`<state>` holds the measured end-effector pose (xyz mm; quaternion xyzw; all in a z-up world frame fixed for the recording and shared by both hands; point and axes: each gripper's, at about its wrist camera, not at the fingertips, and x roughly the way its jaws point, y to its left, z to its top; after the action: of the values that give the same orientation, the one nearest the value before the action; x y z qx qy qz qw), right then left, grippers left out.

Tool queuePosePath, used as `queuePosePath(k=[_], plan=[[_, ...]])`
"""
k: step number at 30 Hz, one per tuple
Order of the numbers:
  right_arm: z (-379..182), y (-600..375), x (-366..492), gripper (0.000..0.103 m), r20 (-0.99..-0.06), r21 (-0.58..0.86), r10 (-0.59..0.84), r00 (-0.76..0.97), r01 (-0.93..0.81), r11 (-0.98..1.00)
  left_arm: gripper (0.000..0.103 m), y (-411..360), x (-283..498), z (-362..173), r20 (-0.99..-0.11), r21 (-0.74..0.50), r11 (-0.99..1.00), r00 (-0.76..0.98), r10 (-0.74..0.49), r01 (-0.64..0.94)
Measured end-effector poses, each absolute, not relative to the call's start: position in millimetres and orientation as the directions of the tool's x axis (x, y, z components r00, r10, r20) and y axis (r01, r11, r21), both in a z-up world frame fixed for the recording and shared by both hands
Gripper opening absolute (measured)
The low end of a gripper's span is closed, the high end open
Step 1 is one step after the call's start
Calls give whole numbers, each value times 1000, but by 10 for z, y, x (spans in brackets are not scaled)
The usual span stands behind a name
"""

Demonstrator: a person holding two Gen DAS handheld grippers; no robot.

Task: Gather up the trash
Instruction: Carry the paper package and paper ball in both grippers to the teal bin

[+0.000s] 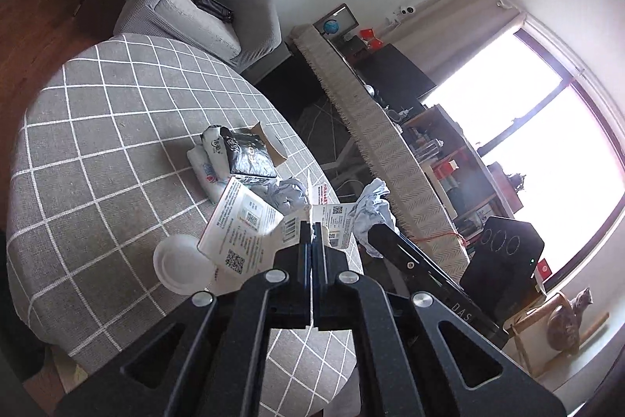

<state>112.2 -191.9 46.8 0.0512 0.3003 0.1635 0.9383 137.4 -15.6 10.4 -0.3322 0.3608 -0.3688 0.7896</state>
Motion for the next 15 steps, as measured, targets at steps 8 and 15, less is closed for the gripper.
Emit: queuePosePath(k=[8,15], plan=[[451,-1895,1188,53,-544,203,338,768,-271,941,1,-189,1268,195,-327,-781,501,438,-837,374],[457,-1726,1254,53,-539,207,357,763,-291,934,1,-5,1220,238,-365,-737,556,466,-806,385]])
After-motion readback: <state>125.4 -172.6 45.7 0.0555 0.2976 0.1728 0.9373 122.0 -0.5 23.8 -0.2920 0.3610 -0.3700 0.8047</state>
